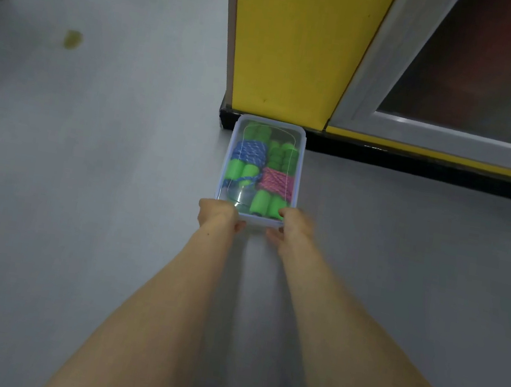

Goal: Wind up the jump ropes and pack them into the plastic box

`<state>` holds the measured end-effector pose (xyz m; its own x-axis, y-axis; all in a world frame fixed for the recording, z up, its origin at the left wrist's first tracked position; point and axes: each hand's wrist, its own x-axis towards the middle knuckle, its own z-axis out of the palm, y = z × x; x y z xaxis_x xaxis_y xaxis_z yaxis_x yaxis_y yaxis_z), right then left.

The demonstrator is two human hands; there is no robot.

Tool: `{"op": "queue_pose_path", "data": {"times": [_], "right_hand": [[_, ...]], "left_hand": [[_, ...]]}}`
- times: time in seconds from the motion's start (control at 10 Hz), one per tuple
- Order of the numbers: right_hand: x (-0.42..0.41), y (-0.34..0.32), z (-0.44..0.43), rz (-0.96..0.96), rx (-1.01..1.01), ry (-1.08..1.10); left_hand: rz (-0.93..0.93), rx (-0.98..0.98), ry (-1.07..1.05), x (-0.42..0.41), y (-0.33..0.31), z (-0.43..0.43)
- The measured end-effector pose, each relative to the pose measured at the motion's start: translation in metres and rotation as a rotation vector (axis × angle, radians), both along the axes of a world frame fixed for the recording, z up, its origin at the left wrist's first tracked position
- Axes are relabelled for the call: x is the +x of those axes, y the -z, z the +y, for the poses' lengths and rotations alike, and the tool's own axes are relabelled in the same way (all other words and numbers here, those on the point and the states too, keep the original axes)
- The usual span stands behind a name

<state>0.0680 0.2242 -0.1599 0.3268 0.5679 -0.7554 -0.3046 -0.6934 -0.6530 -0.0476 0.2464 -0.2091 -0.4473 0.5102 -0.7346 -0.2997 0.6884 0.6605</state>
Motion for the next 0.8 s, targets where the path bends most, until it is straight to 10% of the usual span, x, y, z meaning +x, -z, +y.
{"op": "queue_pose_path", "data": {"times": [0.3,0.6,0.8], "right_hand": [[-0.005,0.0,0.003,0.01,-0.042,-0.055],[0.01,-0.111,-0.037,-0.362,-0.167,-0.823],[0.022,-0.22,-0.102,-0.449,-0.047,-0.909]], "left_hand": [[-0.008,-0.032,0.058,-0.001,-0.016,-0.004],[0.213,-0.068,0.79,-0.005,-0.168,-0.034],[0.262,-0.079,0.977,-0.008,-0.262,-0.116]]}}
